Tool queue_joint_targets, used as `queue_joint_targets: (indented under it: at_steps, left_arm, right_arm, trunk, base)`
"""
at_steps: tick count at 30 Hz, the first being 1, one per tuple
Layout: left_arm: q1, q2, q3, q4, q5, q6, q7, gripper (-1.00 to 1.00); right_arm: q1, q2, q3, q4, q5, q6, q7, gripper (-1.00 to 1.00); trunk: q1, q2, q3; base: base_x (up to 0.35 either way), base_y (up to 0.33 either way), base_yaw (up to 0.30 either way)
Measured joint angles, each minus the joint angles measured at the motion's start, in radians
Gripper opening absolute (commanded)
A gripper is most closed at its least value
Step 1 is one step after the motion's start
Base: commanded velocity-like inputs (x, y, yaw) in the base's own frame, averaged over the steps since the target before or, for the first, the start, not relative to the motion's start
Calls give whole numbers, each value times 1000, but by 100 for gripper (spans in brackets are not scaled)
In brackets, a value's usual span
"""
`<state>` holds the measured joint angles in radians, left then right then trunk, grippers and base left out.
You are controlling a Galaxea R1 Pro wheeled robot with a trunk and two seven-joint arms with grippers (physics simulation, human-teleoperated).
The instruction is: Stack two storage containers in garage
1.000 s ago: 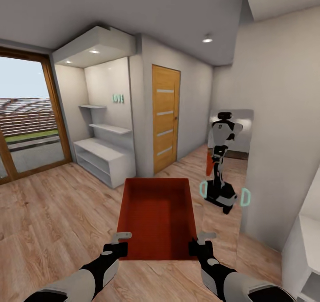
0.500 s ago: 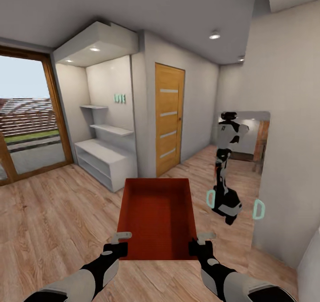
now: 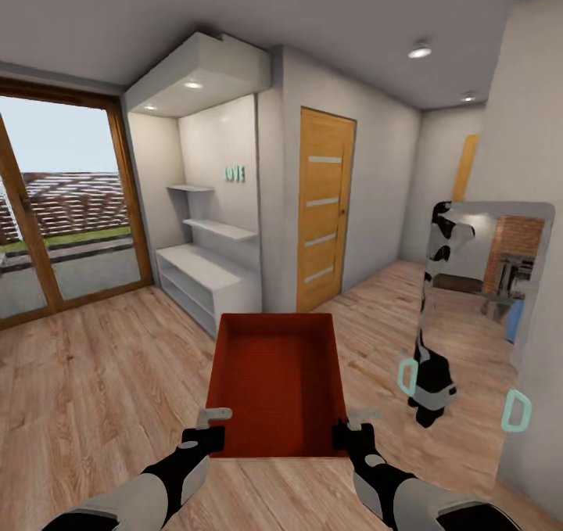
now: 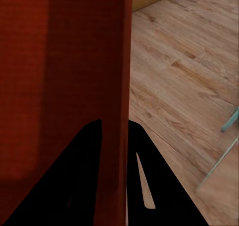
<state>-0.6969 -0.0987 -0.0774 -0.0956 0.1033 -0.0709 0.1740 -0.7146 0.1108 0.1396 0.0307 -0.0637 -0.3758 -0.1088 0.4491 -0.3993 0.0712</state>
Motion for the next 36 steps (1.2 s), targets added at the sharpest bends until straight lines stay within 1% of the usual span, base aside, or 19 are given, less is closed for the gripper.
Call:
queue_joint_targets:
  at_steps: [8, 20, 27, 31, 36]
  left_arm:
    - [0, -1, -1, 0, 1, -1, 2, -100]
    - [0, 0, 0, 0, 0, 0, -1, -100]
    - [0, 0, 1, 0, -1, 0, 0, -100]
    - [0, 0, -1, 0, 0, 0, 1, -100]
    - [0, -1, -2, 0, 0, 1, 3, -100]
  right_arm:
    - [0, 0, 7, 0, -7, 0, 0, -100]
    - [0, 0, 4, 0, -4, 0, 0, -100]
    - [0, 0, 5, 0, -5, 0, 1, -100]
    - [0, 0, 10, 0, -11, 0, -1, -100]
    - [0, 1, 14, 1, -15, -1, -2, -100]
  trunk:
    - [0, 0, 0]
    - [0, 0, 0]
    - [0, 0, 0]
    - [0, 0, 0]
    - [0, 0, 0]
  base:
    - [322, 0, 4]
    - [322, 1, 0]
    - [322, 67, -6]
    - [322, 94, -138]
    - [322, 110, -239]
